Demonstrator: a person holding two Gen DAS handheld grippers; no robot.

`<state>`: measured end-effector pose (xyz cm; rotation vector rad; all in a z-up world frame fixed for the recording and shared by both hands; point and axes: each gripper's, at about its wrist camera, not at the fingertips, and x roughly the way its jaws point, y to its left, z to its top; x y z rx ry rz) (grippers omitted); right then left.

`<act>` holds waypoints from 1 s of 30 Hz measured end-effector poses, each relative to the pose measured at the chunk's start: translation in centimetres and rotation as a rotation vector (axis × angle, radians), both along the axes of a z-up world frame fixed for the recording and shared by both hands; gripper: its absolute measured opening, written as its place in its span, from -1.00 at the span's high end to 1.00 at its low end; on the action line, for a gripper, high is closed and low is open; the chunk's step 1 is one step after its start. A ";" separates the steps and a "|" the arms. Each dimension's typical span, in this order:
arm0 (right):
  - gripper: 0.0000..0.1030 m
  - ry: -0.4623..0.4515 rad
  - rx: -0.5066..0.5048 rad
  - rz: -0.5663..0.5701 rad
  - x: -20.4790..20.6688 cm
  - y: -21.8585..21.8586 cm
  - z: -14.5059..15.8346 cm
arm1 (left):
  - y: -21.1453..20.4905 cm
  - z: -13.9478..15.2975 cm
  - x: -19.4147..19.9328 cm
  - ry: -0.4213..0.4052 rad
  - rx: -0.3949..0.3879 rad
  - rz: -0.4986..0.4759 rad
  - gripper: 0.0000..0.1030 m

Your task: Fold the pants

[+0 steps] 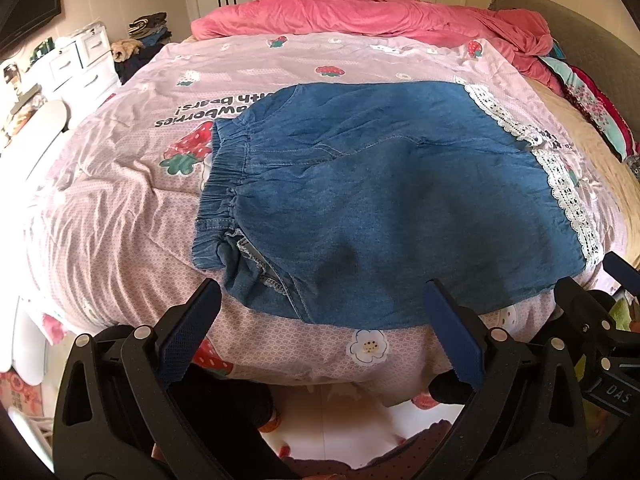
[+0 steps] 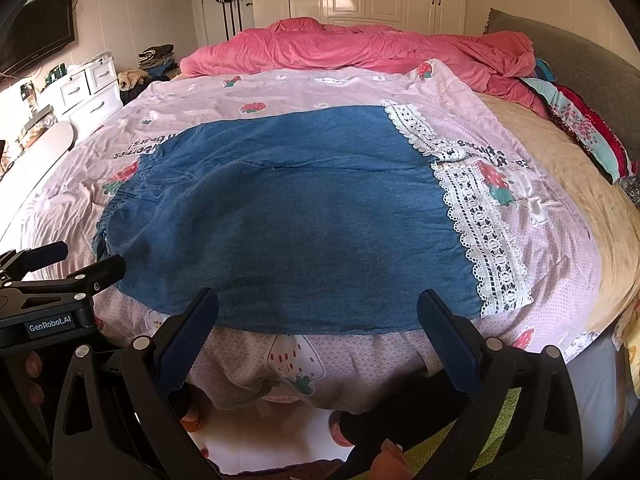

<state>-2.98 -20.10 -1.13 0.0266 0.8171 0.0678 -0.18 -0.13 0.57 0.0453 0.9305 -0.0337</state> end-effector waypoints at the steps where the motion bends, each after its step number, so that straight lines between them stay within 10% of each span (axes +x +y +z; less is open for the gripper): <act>1: -0.92 0.000 -0.001 0.000 0.0 -0.1 0.0 | 0.0 0.0 0.0 0.000 0.000 -0.001 -0.83; 30: -0.92 0.018 -0.023 0.071 4.2 1.0 -0.3 | 2.6 -0.1 4.1 -0.010 -0.010 0.057 -0.83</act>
